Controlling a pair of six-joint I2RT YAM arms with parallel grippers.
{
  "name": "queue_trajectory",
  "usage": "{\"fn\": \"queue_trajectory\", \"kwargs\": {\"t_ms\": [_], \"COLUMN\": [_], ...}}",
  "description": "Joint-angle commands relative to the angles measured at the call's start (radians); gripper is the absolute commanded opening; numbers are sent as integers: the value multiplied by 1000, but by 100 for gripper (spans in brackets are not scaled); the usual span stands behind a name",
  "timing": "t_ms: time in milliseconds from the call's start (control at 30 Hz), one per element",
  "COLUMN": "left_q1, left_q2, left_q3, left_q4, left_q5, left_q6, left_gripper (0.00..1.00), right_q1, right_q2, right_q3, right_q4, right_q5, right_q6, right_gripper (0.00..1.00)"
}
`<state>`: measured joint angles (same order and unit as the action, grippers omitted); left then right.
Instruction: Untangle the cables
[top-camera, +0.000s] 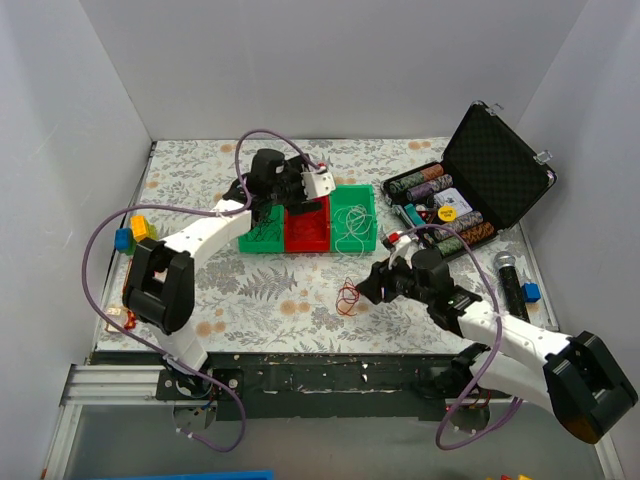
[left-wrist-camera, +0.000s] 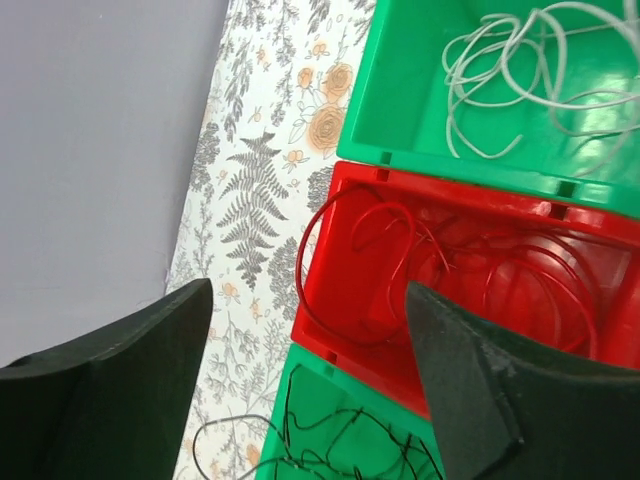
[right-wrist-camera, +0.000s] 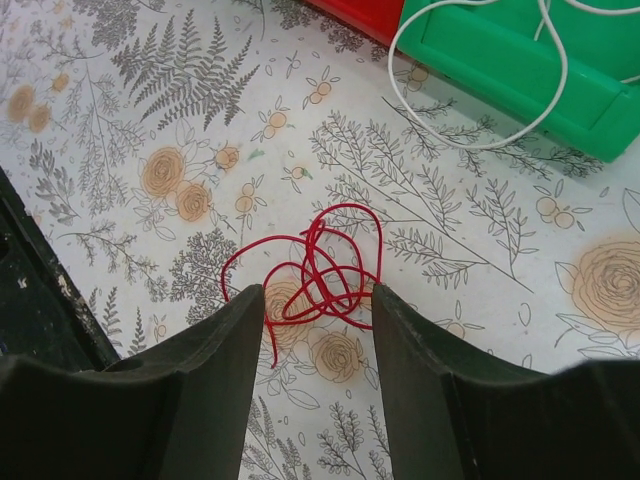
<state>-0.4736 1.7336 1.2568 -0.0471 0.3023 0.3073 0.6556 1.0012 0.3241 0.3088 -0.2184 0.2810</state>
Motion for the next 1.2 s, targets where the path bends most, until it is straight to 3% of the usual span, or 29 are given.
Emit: {"fn": "queue_trajectory", "kwargs": {"t_ms": [0,133,367,533,567,667,700,833,967,1167], "left_q1": [1,18,220,297,303,311,316,351,411,469], "left_q2": [-126,-187,-135,-163,-180,-206,-207,-206,-169,-108], "left_q3": [110,168,403,395,379,359,360,357,354,354], "left_q4": [-290,-373,-415,-404,-390,-387,-393,-399,-405,-432], "left_q5": [70,98,142,161,156,139,138,121,112,115], "left_q6": [-54,-170,-620,-700,-708,-740,-754,-803,-862,-918], "left_gripper": [84,94,98,98,98,98,98,98,97,93], "right_q1": [-1,-1,12,50,56,64,67,73,75,73], "right_q2": [69,189,329,384,386,386,382,310,281,454], "right_q3": [70,124,193,262,268,285,296,361,534,890], "right_q4": [52,4,-26,-108,-118,-158,-172,-201,-249,-283], "right_q5": [-76,-90,-108,-111,-107,-104,-99,-73,-27,33], "right_q6": [-17,-34,-58,-97,-101,-117,-118,-134,-181,-262], "right_gripper": [57,58,55,44,40,6,1,1,1,1]}}
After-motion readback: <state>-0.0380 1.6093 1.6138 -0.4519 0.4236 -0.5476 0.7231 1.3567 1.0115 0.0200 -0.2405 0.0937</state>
